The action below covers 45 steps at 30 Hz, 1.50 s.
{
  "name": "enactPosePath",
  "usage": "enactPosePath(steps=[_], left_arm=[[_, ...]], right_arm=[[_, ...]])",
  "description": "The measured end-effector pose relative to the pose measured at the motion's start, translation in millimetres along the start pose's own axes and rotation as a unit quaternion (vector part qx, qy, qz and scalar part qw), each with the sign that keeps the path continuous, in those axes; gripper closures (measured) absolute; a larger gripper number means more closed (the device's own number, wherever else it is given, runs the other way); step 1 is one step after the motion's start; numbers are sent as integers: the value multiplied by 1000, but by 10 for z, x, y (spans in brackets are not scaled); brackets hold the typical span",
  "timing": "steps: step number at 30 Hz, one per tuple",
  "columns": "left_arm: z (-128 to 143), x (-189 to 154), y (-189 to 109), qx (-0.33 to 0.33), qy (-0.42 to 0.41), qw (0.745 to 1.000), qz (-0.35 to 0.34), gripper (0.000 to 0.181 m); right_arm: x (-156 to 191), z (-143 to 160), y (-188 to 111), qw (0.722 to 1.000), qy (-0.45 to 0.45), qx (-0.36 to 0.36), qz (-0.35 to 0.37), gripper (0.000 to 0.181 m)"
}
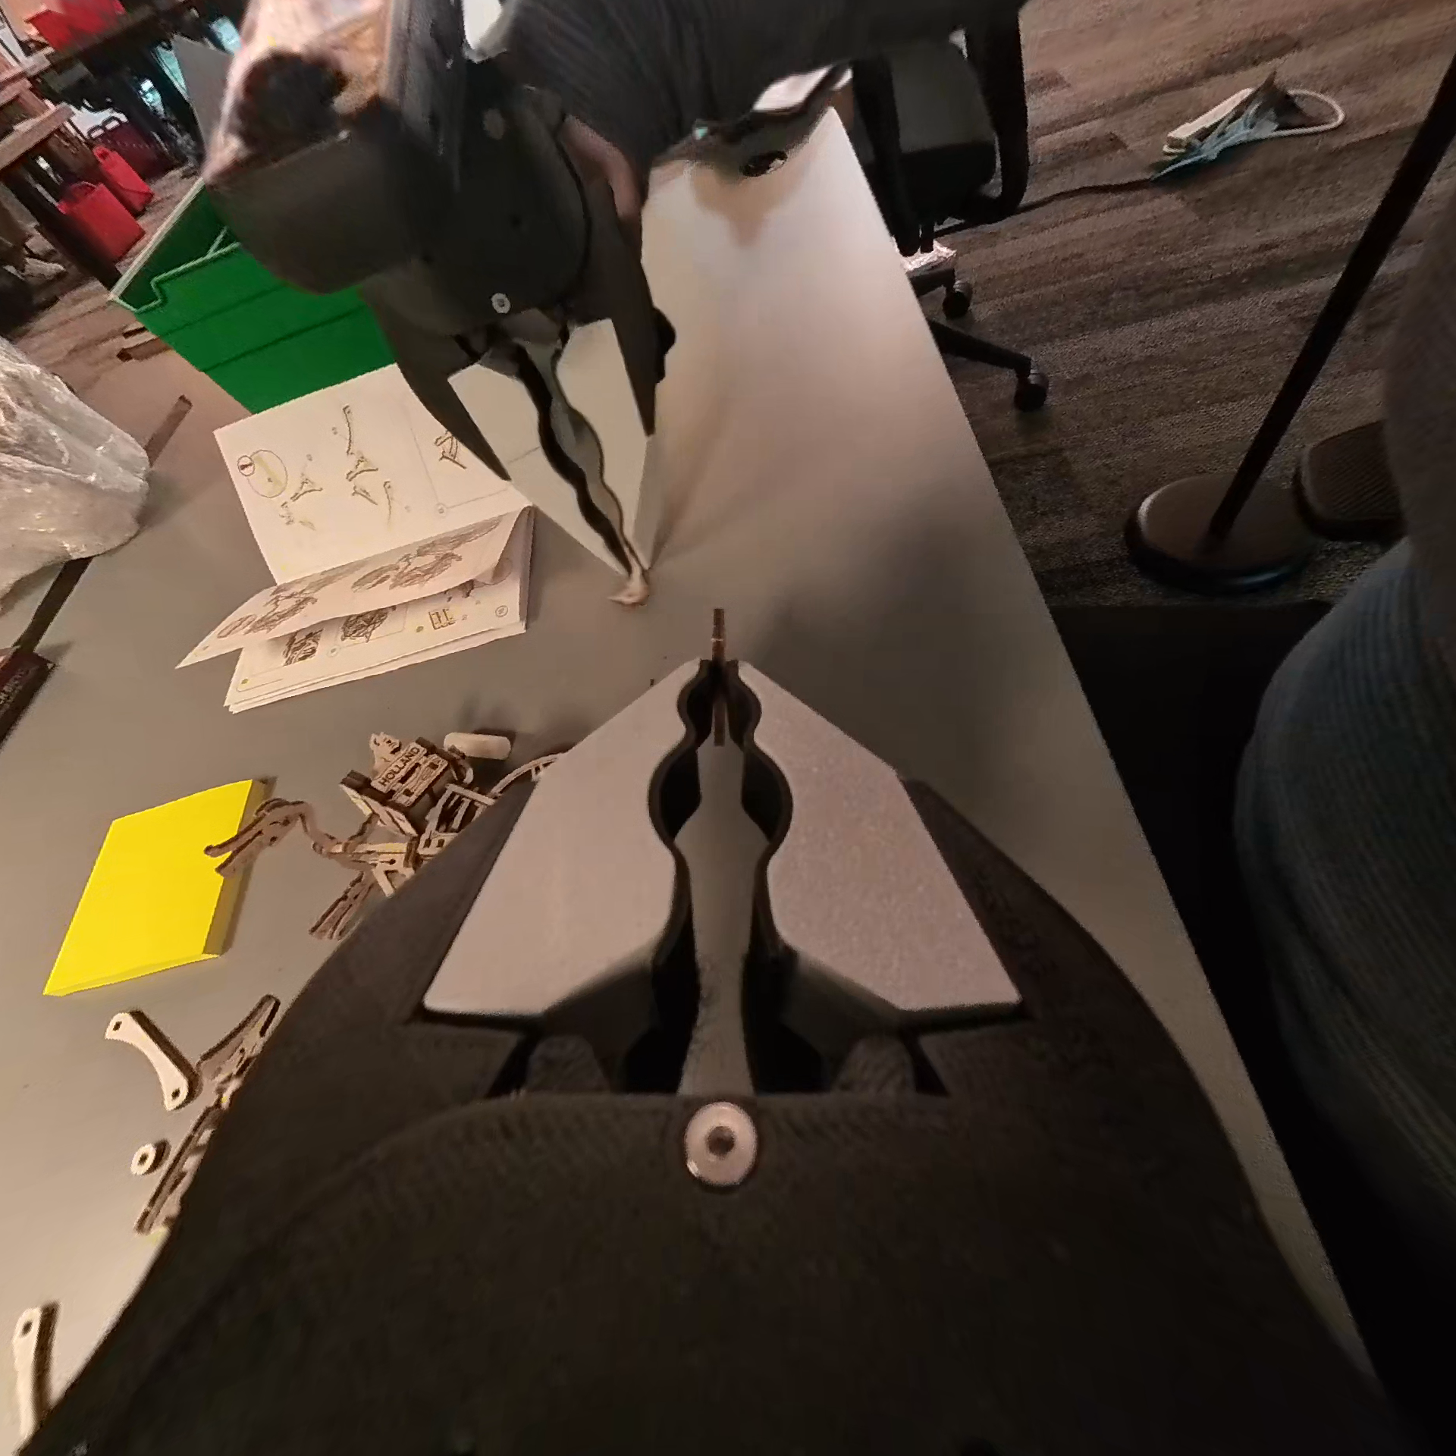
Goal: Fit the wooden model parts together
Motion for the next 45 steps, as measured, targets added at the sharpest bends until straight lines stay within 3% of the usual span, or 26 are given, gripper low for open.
enactPosePath(steps=[3, 6, 9, 12, 17, 21, 23, 26, 29, 36, 45], left_arm=[[11, 12, 36, -3, -2, 1000, 2, 180], [12, 42, 54, -10, 2, 1000, -9, 180], [27, 131, 37, -22, 24, 998, -48, 181], [62, 323, -5, -20, 55, 990, -126, 180], [104, 802, -410, -32, 71, 943, -323, 180], [315, 1268, -1084, 5, 87, 878, -470, 180], [471, 1400, -1331, -10, 59, 861, -505, 180], [736, 1473, -1483, -54, -15, 853, -518, 180], [909, 1495, -1463, -70, -72, 858, -503, 180], [1087, 1473, -1192, -19, -56, 880, -471, 180], [1096, 1453, -1121, -21, -55, 891, -449, 180]], right_arm=[[-2, -9, 1, 999, 35, 13, -4, 180], [16, -25, 3, 999, 13, 12, 32, 180], [25, -212, -60, 990, -36, -71, 120, 180], [-21, -444, -153, 950, -85, -160, 253, 180], [-157, -691, -123, 886, -70, -279, 364, 180], [-329, -905, -210, 831, -74, -361, 418, 180], [-404, -972, -266, 805, -94, -382, 445, 181], [-443, -1011, -344, 775, -122, -396, 476, 180], [-459, -1002, -285, 779, -127, -402, 465, 180], [-531, -911, -344, 783, -85, -438, 433, 180], [-601, -847, -414, 781, -36, -488, 387, 181]])
Point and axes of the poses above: each gripper's, where its closed fingertips meet, y out along the fingers, z out of its underside, x = y × z across the jaws, the point moved 4 cm from there along -y, back along the fingers, and after that the axes turned 7 degrees about y, right-handed, at the moved point
